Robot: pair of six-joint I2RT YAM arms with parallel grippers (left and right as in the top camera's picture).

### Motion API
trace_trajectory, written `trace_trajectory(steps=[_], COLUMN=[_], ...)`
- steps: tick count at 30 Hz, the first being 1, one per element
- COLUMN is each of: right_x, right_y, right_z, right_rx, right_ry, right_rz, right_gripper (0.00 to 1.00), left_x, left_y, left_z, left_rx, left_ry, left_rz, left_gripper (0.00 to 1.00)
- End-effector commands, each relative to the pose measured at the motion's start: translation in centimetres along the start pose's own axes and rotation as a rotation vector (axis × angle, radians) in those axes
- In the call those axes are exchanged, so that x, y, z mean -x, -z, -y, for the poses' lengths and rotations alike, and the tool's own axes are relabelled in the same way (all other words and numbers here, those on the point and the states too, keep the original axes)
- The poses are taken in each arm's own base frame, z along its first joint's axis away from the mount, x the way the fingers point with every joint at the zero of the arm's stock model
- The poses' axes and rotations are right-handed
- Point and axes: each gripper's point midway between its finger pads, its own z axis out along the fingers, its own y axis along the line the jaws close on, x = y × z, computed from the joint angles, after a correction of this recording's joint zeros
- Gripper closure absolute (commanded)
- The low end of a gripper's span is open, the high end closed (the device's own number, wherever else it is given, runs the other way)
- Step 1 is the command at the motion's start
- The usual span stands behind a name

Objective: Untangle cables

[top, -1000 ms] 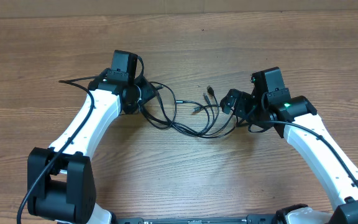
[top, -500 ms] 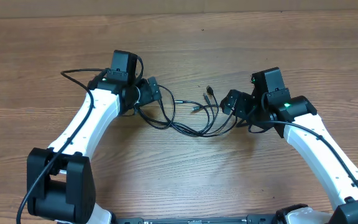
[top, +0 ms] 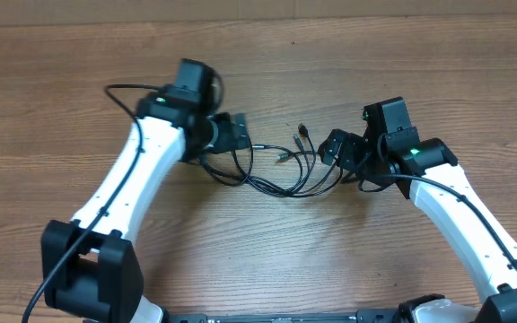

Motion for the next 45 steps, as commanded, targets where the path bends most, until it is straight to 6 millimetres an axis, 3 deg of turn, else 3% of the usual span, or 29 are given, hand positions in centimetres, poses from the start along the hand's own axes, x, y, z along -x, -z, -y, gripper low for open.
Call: trace_trajectory(steps=[1, 3, 10, 15, 18, 22, 26, 27, 31, 35, 37, 38, 42, 43, 45], right_x=[0.2, 0.5, 0.8, 0.8, 0.8, 0.8, 0.7, 0.7, 0.7, 0.7, 0.7, 0.7, 0.7, 0.7, 0.5], right_y=[0.4, 0.4, 0.4, 0.4, 0.4, 0.4, 0.4, 0.4, 0.4, 0.4, 0.4, 0.4, 0.4, 0.4, 0.4], right_z=[-0.5, -0.7, -0.9, -0.9, -0.9, -0.9, -0.8, -0.8, -0.8, -0.9, -0.9, -0.9, -0.9, -0.9, -1.1], right_rx=[0.017, 0.026, 0.032, 0.032, 0.032, 0.032, 0.030, 0.030, 0.030, 0.030, 0.031, 0.032, 0.031, 0.031, 0.046], right_ry=[0.003, 0.006, 0.009, 0.008, 0.008, 0.008, 0.008, 0.008, 0.007, 0.007, 0.007, 0.008, 0.007, 0.007, 0.013], right_rz=[0.012, 0.024, 0.033, 0.033, 0.033, 0.033, 0.030, 0.030, 0.030, 0.031, 0.032, 0.032, 0.030, 0.029, 0.019], right_gripper=[0.00, 0.00, 0.00, 0.00, 0.00, 0.00, 0.00, 0.00, 0.00, 0.00, 0.00, 0.00, 0.00, 0.00, 0.00], left_x=[0.7, 1.0, 4.5, 6.4, 6.9, 6.6, 7.1, 7.3, 9.7, 11.1, 10.7, 10.0, 7.9, 6.9, 5.8], left_y=[-0.3, -1.0, -6.3, -9.4, -10.4, -11.9, -13.6, -13.6, -10.6, -2.1, 1.3, 5.0, 12.3, 15.2, 18.1], left_z=[0.8, -0.1, 1.7, 1.8, 0.7, -0.1, -0.3, -0.2, 3.6, 9.1, 10.7, 11.4, 11.5, 11.5, 11.9], left_rx=[0.109, 0.166, 0.043, 0.017, 0.059, 0.092, 0.088, 0.079, -0.052, -0.192, -0.238, -0.255, -0.260, -0.278, -0.323], left_ry=[0.174, 0.350, 0.643, 0.650, 0.654, 0.664, 0.662, 0.657, 0.461, 0.193, 0.095, 0.031, -0.004, -0.009, -0.035], left_rz=[0.110, 0.155, 0.226, 0.279, 0.319, 0.317, 0.329, 0.335, 0.340, 0.344, 0.337, 0.337, 0.354, 0.373, 0.398], left_gripper=[0.00, 0.00, 0.00, 0.05, 0.25, 0.31, 0.86, 0.95, 0.96, 0.96, 0.96, 0.96, 0.96, 0.96, 0.96])
